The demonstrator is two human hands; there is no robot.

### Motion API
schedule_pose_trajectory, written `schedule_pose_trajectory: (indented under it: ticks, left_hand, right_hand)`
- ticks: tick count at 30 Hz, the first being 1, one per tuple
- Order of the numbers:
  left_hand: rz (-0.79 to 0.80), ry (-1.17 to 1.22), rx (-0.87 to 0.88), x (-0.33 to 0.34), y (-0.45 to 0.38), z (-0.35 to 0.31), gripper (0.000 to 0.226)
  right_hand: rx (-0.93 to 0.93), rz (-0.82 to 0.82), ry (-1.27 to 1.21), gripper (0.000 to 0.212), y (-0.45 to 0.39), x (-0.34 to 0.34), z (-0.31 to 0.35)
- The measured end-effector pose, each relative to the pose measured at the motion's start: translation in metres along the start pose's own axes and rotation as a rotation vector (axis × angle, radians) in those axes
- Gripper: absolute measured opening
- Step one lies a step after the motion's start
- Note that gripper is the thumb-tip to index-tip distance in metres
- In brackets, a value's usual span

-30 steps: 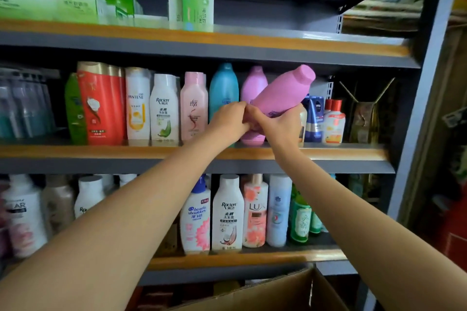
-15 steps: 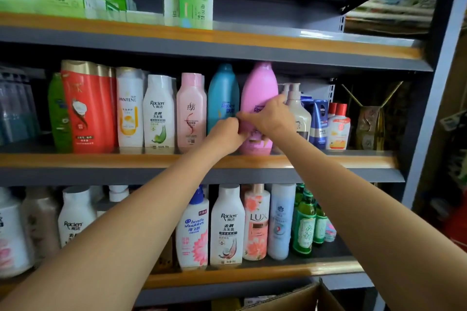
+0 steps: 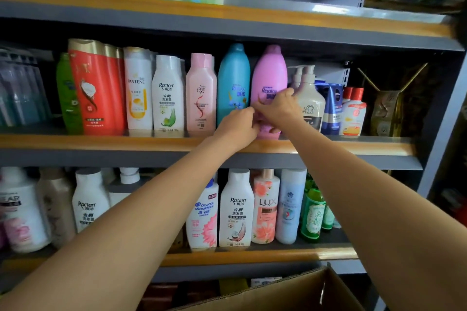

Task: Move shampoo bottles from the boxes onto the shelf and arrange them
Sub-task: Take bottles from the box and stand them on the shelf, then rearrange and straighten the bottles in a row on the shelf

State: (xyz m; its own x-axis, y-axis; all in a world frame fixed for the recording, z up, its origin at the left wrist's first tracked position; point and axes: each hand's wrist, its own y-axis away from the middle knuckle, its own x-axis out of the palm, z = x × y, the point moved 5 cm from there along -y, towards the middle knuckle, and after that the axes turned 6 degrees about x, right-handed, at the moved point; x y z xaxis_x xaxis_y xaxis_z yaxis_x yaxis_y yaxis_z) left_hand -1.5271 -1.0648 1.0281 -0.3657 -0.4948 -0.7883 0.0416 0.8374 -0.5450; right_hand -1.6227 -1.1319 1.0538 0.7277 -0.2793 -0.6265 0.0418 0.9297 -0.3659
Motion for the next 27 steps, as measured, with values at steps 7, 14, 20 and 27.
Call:
schedule_pose_trajectory:
  ticks: [7,14,20,27]
  left_hand:
    - [-0.567,0.085,0.245,-0.022,0.069,-0.015,0.027]
    - [-0.295,0.257,0.098,0.108,0.21,0.005,0.03]
    - [0.294,-0.026,-0.134,0.181,0.336,0.077,0.018]
    - [0.687,-0.19,-0.195,0.196,0.409,0.118,0.028]
  right_hand:
    - [-0.437,-0.382,-0.171,0.038,0.075,-0.031,-0.001]
    - [-0.577,0.06,-0.133,0.015,0.203,0.059,-0.107]
    - [-0.599,1.142,0.65,0.034,0.316,0.209,-0.214]
    - [-1.118,1.584,0.978,0.056,0.454,0.306,-0.266]
